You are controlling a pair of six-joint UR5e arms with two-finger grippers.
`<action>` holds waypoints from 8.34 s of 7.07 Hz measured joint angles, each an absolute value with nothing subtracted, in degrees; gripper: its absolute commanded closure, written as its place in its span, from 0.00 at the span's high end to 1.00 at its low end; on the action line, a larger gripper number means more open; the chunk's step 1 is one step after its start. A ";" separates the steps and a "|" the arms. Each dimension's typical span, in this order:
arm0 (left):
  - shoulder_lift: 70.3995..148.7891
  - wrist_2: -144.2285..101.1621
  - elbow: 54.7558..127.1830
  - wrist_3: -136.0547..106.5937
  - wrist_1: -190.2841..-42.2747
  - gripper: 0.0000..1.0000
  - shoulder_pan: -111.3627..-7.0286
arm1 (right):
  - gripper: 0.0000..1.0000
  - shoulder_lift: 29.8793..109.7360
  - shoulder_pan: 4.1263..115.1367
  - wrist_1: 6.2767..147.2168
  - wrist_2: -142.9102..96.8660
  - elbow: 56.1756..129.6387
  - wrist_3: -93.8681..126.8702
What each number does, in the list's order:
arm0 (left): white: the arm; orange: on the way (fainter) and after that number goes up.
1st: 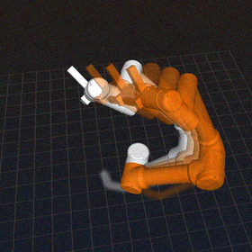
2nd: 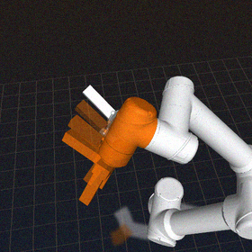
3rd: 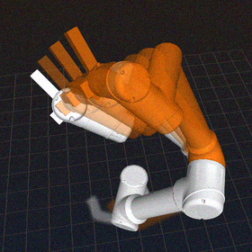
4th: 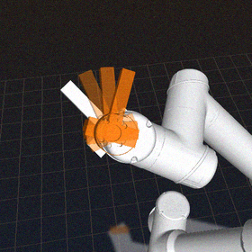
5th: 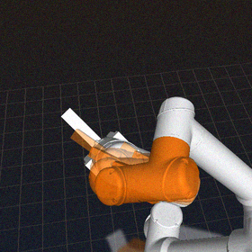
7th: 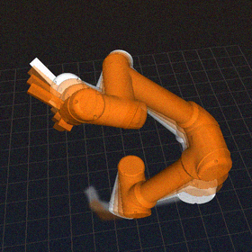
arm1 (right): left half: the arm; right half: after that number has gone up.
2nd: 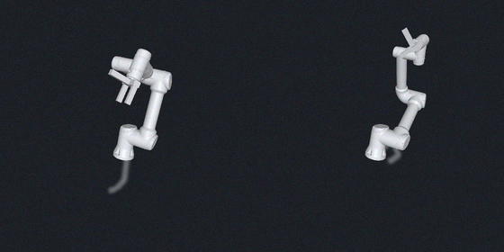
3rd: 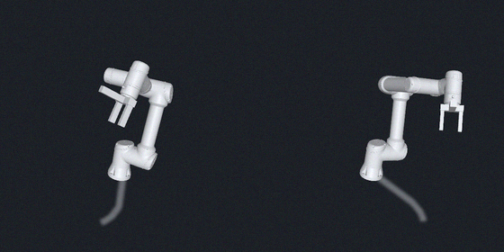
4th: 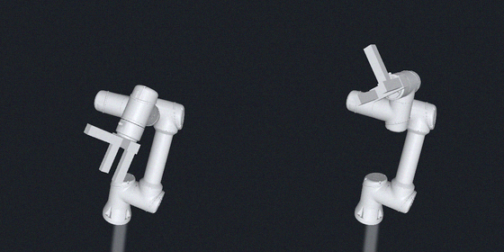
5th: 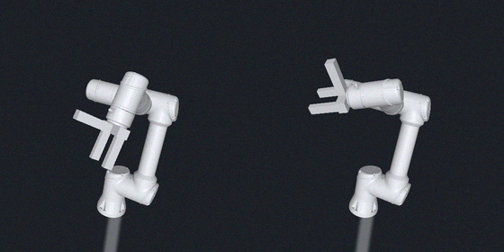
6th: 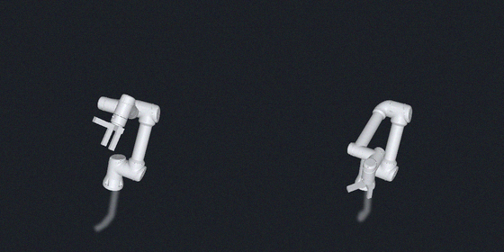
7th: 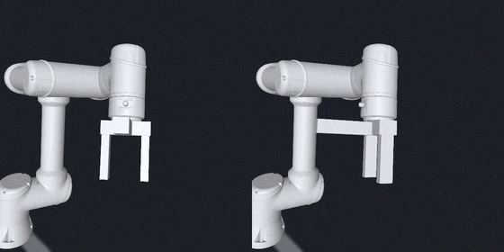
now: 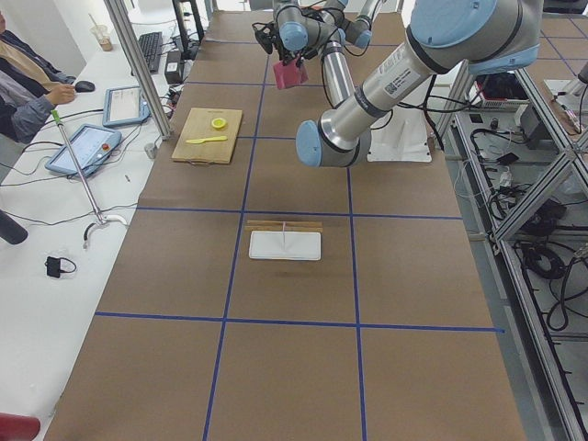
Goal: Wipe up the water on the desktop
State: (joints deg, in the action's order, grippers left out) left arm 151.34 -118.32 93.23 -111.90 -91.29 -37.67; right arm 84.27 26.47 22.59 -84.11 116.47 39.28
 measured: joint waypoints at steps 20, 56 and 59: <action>96.69 -134.47 112.97 -41.68 -91.09 0.97 -76.72 | 0.00 113.61 99.11 27.53 -136.64 81.84 4.34; 90.92 -134.21 111.84 -19.51 -90.61 0.97 -87.73 | 0.00 83.62 31.92 92.57 -105.16 120.38 48.18; 90.69 -134.21 112.06 -19.51 -90.62 0.97 -87.80 | 0.00 86.08 34.93 92.83 -105.12 120.45 41.34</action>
